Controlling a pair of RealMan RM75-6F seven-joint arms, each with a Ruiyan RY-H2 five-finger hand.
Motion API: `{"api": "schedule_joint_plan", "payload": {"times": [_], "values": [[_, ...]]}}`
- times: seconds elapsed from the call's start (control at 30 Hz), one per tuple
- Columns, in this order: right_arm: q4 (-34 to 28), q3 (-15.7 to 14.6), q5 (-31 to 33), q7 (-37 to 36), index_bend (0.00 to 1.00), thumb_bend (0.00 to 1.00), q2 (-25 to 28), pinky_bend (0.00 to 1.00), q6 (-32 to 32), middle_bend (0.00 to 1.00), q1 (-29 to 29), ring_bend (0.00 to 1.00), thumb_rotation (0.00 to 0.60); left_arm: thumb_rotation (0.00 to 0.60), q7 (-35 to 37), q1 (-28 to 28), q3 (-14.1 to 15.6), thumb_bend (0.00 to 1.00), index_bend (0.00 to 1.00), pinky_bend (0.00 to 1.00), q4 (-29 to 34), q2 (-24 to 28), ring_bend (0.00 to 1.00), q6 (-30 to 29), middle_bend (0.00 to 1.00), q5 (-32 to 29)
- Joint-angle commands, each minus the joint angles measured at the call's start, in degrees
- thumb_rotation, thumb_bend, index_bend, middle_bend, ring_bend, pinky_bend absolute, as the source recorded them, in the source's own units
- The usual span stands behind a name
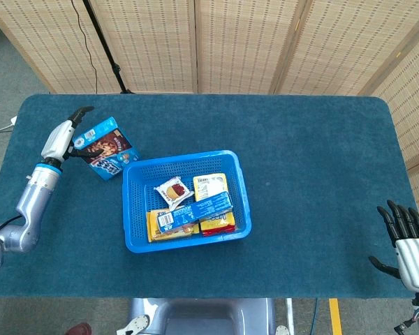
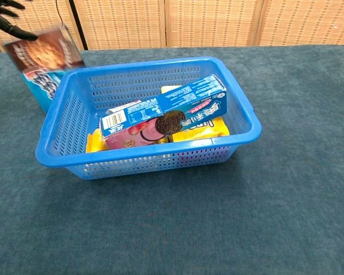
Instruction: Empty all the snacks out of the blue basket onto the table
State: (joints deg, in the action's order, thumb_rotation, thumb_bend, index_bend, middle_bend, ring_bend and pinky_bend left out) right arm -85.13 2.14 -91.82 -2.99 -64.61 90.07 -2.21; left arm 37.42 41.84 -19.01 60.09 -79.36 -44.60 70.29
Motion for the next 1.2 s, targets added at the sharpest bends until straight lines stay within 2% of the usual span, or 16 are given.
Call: {"api": "schedule_joint_plan", "payload": {"times": [0.03,0.13,0.33,0.5,0.7,0.9,0.97,1.1,1.2], "values": [[-0.1,-0.1,-0.1,0.3,0.0,0.0,-0.1,0.0,-0.1,0.0,-0.1,0.0,0.6,0.6,4.8,-0.9,0.0,0.02,0.0,0.0,0.9,1.6,0.0,-5.2,0.0,4.0],[-0.6,-0.1,-0.7,0.5,0.0,0.0,-0.1,0.0,0.0,0.0,-0.3,0.0,0.6,0.6,5.7,-2.8,0.4,0.02,0.0,0.0,4.5,5.5,0.0,-10.0,0.0,7.1],[-2.6,0.0,-3.9,0.9,0.0,0.0,1.6,0.0,-0.2,0.0,-2.1,0.0,0.6,0.6,1.5,-6.9,3.5,0.02,0.0,0.0,13.8,13.6,0.0,-13.3,0.0,9.8],[-5.2,1.0,-6.4,0.2,0.0,0.0,4.9,0.0,-2.0,0.0,-5.3,0.0,0.6,0.6,-7.0,-11.5,6.4,0.02,0.0,0.0,19.4,17.3,0.0,-17.3,0.0,9.5],[-8.2,2.1,-8.2,-0.9,0.0,0.0,8.2,0.0,-5.1,0.0,-9.1,0.0,0.6,0.6,-17.6,-18.1,8.8,0.02,0.0,0.0,24.4,18.3,0.0,-23.9,0.0,5.8],[-14.8,2.8,-10.5,-0.8,0.0,0.0,11.5,0.0,-11.5,0.0,-14.6,0.0,0.6,0.6,-24.6,-24.5,11.7,0.02,0.0,0.0,31.0,19.9,0.0,-28.5,0.0,2.1],[-17.4,3.1,-11.6,-1.8,0.0,0.0,12.3,0.0,-13.8,0.0,-16.9,0.0,0.6,0.6,-25.2,-25.7,11.4,0.02,0.0,0.0,32.9,20.9,0.0,-31.0,0.0,2.2],[-24.1,3.8,-13.9,-2.9,0.0,0.0,12.9,0.0,-21.3,0.0,-23.1,0.0,0.6,0.6,-25.5,-28.8,12.7,0.02,0.0,0.0,35.9,22.1,0.0,-33.4,0.0,2.4],[-27.5,4.9,-12.8,0.5,0.0,0.0,11.8,0.0,-27.3,0.0,-27.1,0.0,0.6,0.6,-27.7,-30.3,13.4,0.02,0.0,0.0,38.5,22.9,0.0,-34.5,0.0,2.2]]}}
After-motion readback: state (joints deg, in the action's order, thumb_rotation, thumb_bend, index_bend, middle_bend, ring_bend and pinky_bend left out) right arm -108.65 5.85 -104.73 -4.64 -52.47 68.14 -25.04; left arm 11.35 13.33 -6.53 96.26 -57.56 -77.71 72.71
